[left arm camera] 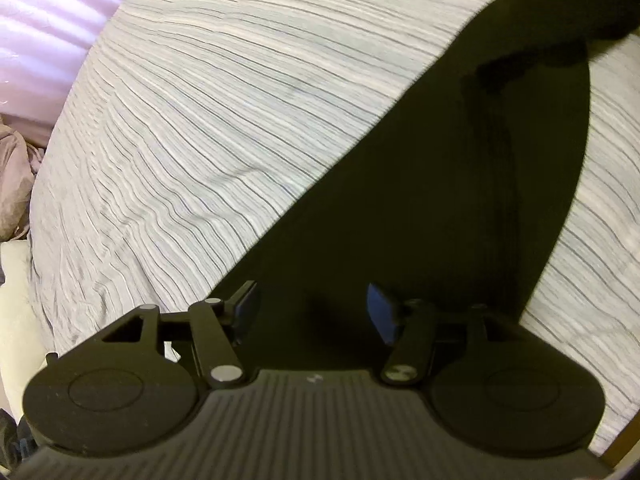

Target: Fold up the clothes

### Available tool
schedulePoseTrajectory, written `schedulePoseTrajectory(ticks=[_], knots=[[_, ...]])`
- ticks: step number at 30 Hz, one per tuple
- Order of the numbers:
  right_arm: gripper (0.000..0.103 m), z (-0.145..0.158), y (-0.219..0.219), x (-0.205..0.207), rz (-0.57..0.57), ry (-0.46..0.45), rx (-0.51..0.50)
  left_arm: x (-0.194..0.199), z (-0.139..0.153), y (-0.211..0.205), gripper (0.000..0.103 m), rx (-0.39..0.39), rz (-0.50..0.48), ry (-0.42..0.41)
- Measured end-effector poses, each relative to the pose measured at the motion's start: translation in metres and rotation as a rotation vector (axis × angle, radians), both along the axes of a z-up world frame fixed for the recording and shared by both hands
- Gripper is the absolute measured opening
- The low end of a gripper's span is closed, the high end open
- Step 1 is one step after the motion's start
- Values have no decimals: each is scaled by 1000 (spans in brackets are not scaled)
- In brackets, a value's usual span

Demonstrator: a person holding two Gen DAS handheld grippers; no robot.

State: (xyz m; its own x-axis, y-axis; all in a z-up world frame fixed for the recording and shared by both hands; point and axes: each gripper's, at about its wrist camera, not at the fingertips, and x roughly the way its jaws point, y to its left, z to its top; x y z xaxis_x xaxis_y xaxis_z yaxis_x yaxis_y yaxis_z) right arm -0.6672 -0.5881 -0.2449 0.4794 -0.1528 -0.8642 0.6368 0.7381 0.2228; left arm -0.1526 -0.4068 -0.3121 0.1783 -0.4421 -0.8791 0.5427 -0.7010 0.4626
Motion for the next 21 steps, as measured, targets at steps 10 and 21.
schedulePoseTrajectory(ticks=[10,21], knots=[[0,43,223,37,459,69,206,-12,0,-6,56,-29,-124,81],[46,19,225,48,91,182,1,-44,4,2,63,-13,-246,162]])
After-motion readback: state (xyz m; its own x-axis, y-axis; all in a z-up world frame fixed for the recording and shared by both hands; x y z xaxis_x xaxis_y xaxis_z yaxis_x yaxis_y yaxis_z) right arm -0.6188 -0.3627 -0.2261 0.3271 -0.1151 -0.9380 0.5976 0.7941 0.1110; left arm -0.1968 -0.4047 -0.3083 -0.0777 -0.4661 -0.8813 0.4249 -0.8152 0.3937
